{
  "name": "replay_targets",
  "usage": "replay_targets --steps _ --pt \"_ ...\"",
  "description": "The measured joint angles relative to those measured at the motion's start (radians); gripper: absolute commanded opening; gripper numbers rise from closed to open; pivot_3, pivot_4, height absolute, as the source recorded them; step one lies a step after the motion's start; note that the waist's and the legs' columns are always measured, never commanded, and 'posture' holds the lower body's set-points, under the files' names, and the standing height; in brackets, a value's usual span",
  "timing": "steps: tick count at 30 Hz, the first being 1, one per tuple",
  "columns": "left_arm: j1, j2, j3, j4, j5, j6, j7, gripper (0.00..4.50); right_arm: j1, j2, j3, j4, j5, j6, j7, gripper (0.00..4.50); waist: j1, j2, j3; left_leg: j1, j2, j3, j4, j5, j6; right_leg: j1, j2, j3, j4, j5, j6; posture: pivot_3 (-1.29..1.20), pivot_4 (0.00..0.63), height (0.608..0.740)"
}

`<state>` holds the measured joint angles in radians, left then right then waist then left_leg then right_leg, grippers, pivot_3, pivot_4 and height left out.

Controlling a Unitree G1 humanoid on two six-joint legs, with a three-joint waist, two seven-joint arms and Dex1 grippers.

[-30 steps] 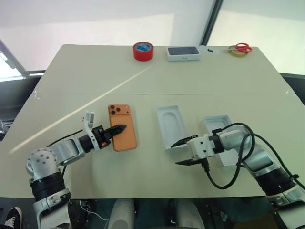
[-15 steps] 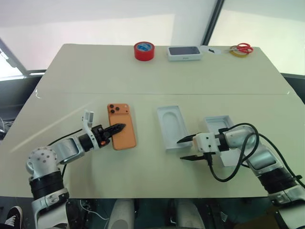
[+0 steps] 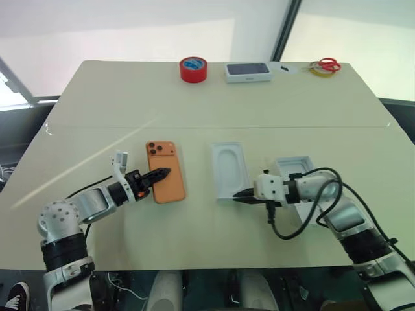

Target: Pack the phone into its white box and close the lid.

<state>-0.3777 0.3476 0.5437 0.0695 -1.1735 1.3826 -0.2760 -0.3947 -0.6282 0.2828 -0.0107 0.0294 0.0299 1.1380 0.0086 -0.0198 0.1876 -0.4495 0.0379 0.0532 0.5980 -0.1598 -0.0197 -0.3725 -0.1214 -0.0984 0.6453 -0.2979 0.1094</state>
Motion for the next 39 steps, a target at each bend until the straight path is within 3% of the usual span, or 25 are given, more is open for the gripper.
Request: replay_targets --steps 5,10,13,19,23,28,34,39 --pt "-0.054 -0.003 -0.001 0.006 -0.029 -0.013 0.001 0.00 -0.038 0.095 0.056 -0.038 -0.063 0.085 -0.095 0.05 0.003 0.000 0.000 -0.001 0.000 0.000 0.000 0.000 0.000 0.000 0.000 0.000 0.000 0.000 0.000 0.00 0.150 0.740" --pt "-0.092 -0.001 -0.011 0.029 -0.044 -0.020 -0.002 0.00 -0.043 0.099 0.083 -0.072 -0.079 0.105 -0.101 0.05 0.004 0.000 0.000 -0.001 -0.002 0.000 0.000 0.001 0.001 0.000 0.000 0.000 0.000 0.000 0.000 0.00 0.150 0.740" --pt "-0.093 -0.005 -0.044 0.044 -0.033 -0.025 -0.008 0.00 -0.034 0.099 0.095 -0.073 -0.075 0.111 -0.092 1.07 0.003 0.000 0.000 -0.001 -0.002 0.000 0.000 0.001 0.002 0.000 0.001 0.000 0.000 0.000 0.000 0.00 0.150 0.740" --pt "-0.091 -0.034 -0.088 0.046 -0.027 -0.036 -0.012 0.00 -0.038 0.117 0.015 -0.194 0.071 0.259 -0.095 4.02 0.004 0.000 0.000 -0.001 -0.001 -0.001 0.000 0.001 0.002 0.000 0.001 0.000 0.001 0.000 0.000 0.00 0.150 0.740" --pt "-0.094 -0.079 -0.100 0.047 -0.027 -0.045 -0.006 0.00 -0.056 0.072 -0.078 -0.278 0.207 0.367 -0.068 4.02 0.009 -0.001 0.000 -0.001 -0.002 -0.001 0.001 0.001 0.002 0.001 0.001 -0.001 0.000 0.000 0.000 0.00 0.150 0.740" --pt "-0.100 -0.151 -0.118 0.071 -0.020 -0.071 0.019 0.00 -0.034 -0.098 -0.145 -0.116 0.165 0.245 -0.022 4.02 0.011 -0.001 0.001 -0.002 -0.002 0.001 0.001 0.001 0.003 0.001 0.000 0.000 -0.002 0.000 0.000 0.00 0.150 0.740" --pt "-0.140 -0.216 -0.190 0.123 0.054 -0.119 0.039 0.00 -0.026 -0.110 -0.144 -0.022 0.129 0.137 -0.015 4.02 0.004 -0.001 0.001 -0.002 -0.002 0.003 0.001 0.002 0.003 0.000 0.001 0.000 0.001 0.000 0.000 0.00 0.150 0.740" --pt "-0.171 -0.214 -0.214 0.164 0.088 -0.133 0.029 0.00 -0.007 -0.108 -0.140 -0.020 0.109 0.105 -0.026 4.02 0.005 -0.001 0.001 -0.001 -0.002 0.003 0.003 0.002 0.003 0.001 0.001 -0.001 0.001 0.000 0.000 0.00 0.150 0.740"
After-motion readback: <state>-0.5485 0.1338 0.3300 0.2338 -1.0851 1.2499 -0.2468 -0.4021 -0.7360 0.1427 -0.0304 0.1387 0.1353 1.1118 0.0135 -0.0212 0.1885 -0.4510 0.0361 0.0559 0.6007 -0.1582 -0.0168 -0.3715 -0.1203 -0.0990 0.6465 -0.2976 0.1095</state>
